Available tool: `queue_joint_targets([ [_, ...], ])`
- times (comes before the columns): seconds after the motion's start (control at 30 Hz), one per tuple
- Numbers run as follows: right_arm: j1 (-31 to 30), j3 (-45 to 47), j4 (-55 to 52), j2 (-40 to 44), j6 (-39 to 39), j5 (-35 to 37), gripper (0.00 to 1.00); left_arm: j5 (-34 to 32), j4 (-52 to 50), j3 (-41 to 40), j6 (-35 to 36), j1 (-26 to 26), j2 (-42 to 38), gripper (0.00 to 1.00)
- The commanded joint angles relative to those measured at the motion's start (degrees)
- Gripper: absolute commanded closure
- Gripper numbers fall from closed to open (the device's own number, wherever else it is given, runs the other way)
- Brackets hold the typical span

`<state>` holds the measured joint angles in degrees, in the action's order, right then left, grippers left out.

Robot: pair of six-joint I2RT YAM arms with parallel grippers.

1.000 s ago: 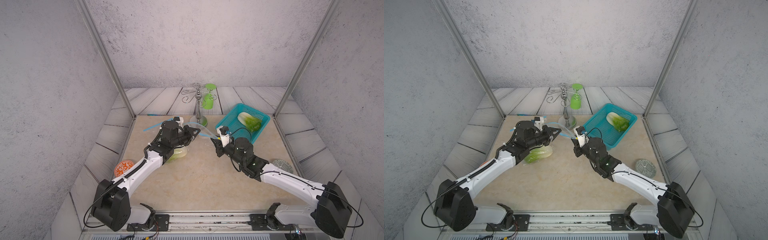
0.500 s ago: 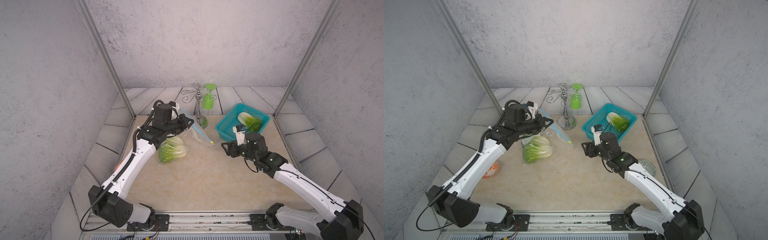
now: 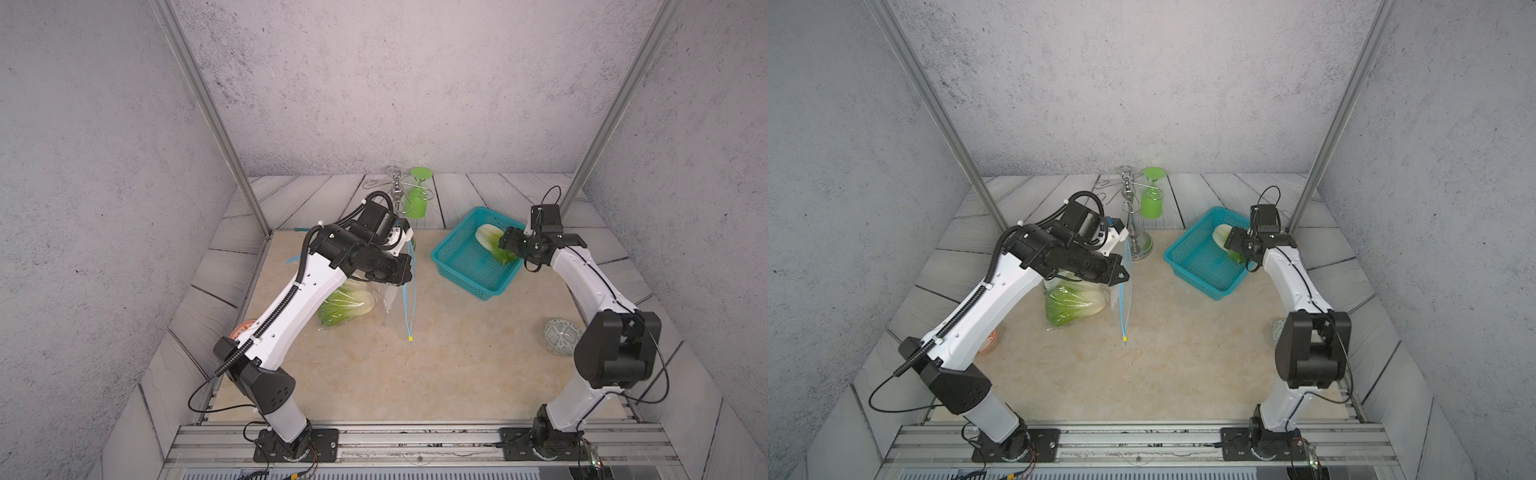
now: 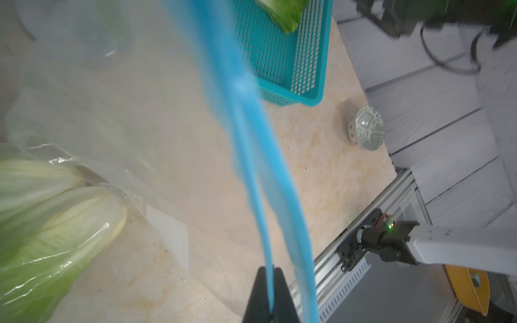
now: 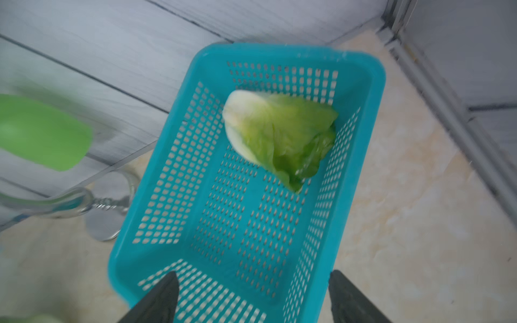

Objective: Put the chinese cabbages into a zipper bag and zip it
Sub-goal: Pick up the Chinese cabbage from the basket.

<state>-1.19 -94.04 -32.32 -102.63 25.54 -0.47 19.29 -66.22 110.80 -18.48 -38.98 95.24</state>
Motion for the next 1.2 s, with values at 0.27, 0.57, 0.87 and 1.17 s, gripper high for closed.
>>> queue_joint_targets([
  [0.27, 0.77, -27.76, -5.65, -26.03, -17.35, 5.22, 0.01, 1.96, 2.30, -7.18, 3.58, -0.04, 0.51, 1.00],
  [0.57, 0.80, -46.47, -19.06, -44.65, -14.76, 4.75, 0.03, 3.05, 3.46, -6.30, 3.38, 0.30, 1.99, 1.00],
  [0.87, 0.89, -43.38, -20.98, -44.87, -11.92, -0.10, 0.31, 4.64, 4.85, -7.99, 2.56, 3.70, 0.43, 1.00],
  [1.17, 0.70, -35.66, -13.85, -35.12, -10.85, -9.59, 0.78, 7.91, 12.70, -14.30, -1.21, 3.96, -0.50, 1.00],
])
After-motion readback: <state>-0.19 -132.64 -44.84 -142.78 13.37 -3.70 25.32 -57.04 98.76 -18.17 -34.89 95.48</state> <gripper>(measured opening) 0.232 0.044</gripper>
